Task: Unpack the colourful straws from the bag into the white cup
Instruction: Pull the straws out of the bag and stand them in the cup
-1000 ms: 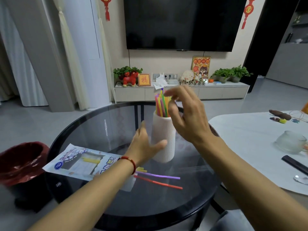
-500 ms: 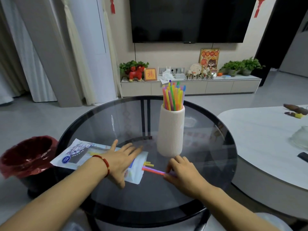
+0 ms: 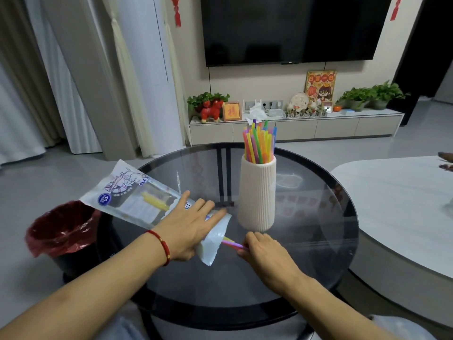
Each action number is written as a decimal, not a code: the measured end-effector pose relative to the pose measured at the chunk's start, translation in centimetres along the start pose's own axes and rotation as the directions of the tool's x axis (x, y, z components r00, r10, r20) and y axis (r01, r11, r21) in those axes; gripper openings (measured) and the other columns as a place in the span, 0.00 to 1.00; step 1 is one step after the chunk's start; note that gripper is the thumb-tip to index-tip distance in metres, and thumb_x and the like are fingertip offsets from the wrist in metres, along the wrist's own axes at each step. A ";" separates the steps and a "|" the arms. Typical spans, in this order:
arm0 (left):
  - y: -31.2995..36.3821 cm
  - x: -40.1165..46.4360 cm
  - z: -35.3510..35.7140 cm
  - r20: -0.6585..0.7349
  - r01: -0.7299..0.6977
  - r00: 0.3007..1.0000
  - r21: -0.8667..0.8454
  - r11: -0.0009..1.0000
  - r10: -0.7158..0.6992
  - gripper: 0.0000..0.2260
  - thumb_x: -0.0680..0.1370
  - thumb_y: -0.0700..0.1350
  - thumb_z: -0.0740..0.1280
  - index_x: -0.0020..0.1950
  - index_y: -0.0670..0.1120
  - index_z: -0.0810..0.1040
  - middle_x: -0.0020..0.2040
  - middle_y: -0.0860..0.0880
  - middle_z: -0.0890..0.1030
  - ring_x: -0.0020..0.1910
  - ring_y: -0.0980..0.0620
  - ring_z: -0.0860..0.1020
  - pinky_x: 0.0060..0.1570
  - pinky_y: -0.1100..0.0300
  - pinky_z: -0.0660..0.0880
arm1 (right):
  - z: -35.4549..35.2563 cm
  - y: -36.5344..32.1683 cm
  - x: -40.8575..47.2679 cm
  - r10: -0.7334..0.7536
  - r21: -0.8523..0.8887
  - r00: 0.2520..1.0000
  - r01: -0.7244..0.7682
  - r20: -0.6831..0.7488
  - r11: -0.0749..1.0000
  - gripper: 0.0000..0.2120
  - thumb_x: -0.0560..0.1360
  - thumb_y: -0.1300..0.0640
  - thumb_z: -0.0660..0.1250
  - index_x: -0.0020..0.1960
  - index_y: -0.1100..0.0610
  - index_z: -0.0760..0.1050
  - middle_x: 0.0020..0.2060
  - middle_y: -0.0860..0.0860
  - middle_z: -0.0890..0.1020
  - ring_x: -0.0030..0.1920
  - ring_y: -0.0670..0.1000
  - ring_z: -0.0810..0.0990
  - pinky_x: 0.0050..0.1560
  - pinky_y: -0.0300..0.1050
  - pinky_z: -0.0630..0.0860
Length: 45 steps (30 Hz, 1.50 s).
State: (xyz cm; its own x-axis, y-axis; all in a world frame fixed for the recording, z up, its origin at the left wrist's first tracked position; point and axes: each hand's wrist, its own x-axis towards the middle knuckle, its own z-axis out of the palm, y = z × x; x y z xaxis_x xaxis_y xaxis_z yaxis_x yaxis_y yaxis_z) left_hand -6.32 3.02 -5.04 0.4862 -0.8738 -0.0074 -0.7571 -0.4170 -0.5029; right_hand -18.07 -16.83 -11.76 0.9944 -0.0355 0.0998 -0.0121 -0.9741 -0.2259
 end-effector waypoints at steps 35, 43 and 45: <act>-0.3 -1.0 3.6 0.127 0.286 0.958 -0.424 0.859 -0.256 0.58 0.66 0.47 0.75 0.79 0.60 0.32 0.76 0.52 0.56 0.76 0.49 0.61 0.76 0.32 0.43 | -7.9 5.7 -2.5 0.399 0.993 0.909 -0.113 0.121 -0.044 0.16 0.63 0.55 0.80 0.46 0.64 0.89 0.42 0.63 0.88 0.37 0.52 0.87 0.38 0.37 0.84; 0.5 0.8 3.0 0.235 0.210 0.968 -0.583 0.785 -0.085 0.59 0.66 0.63 0.72 0.79 0.56 0.30 0.82 0.50 0.41 0.81 0.48 0.39 0.75 0.35 0.38 | -11.2 7.6 -5.2 0.421 0.945 0.899 -0.025 -0.121 0.326 0.20 0.62 0.40 0.80 0.46 0.53 0.90 0.38 0.61 0.89 0.38 0.54 0.89 0.46 0.49 0.86; 2.2 1.6 1.8 0.077 0.123 0.992 -0.649 0.751 -0.097 0.55 0.67 0.70 0.68 0.81 0.54 0.36 0.83 0.50 0.44 0.81 0.50 0.42 0.77 0.47 0.40 | -12.3 7.8 -6.0 0.391 0.923 0.901 0.025 -0.188 0.385 0.21 0.63 0.37 0.80 0.48 0.51 0.90 0.37 0.59 0.89 0.39 0.57 0.89 0.49 0.55 0.86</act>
State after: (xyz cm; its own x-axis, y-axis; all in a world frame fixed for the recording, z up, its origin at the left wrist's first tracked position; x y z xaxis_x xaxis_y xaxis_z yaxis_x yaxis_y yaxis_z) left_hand -6.46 1.12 -7.74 0.5891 -0.8077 -0.0251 -0.7917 -0.5831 0.1822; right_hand -25.48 -26.95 -2.17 0.8713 -0.4552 0.1833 0.1171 -0.1698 -0.9785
